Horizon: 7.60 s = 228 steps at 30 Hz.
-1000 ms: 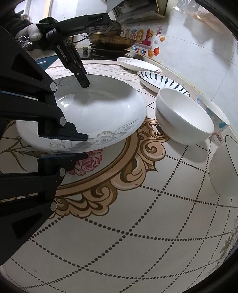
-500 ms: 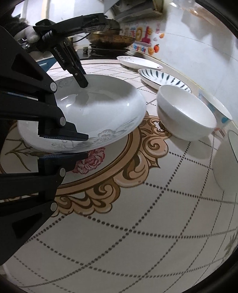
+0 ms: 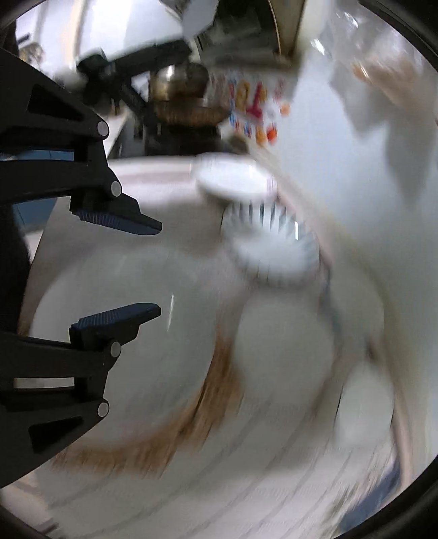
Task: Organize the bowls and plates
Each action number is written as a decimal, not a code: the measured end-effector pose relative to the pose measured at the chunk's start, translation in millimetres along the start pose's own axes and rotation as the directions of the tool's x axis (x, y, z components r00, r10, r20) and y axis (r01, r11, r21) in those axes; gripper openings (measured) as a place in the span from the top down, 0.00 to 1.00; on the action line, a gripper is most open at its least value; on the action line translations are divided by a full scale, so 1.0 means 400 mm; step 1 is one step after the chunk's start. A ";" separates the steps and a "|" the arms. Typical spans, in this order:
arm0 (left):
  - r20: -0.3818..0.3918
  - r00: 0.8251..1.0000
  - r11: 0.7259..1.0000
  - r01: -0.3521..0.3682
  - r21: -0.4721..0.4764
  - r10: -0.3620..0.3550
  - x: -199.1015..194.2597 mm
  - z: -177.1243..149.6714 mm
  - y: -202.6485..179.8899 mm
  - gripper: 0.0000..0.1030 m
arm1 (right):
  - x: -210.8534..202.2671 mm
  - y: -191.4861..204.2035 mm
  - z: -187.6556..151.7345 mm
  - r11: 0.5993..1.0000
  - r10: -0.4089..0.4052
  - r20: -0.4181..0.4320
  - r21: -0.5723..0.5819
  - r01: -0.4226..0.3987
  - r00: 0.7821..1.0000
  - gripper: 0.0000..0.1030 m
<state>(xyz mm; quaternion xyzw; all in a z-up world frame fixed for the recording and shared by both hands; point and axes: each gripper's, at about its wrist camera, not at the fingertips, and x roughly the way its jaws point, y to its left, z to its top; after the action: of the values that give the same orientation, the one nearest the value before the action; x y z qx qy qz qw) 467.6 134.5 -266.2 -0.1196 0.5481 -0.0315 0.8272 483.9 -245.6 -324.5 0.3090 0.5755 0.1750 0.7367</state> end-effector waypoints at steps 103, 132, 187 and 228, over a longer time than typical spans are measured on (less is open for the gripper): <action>-0.245 0.962 0.952 -0.046 0.303 0.125 0.203 -0.391 -0.385 0.82 | -0.063 -0.406 -0.167 0.991 -0.113 -0.041 0.061 0.116 0.993 0.86; -0.266 0.950 0.955 -0.088 0.283 0.166 0.221 -0.369 -0.409 0.81 | -0.090 -0.380 -0.170 0.973 -0.218 -0.144 0.040 0.225 0.965 0.84; -0.176 0.983 0.995 -0.034 0.090 0.050 0.382 0.150 -0.173 0.89 | 0.314 -0.081 0.382 0.936 -0.344 -0.100 -0.112 0.333 0.934 0.91; -0.150 0.988 0.965 0.076 0.251 -0.038 0.026 -0.279 -0.415 0.89 | -0.267 -0.177 -0.079 0.968 -0.202 0.053 -0.138 0.208 0.978 0.91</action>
<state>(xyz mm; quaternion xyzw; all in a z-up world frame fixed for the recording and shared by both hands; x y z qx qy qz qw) 383.0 -46.5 -278.5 -0.0250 0.5941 -0.1343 0.7927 417.2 -356.0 -296.5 0.1978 0.5762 0.1326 0.7819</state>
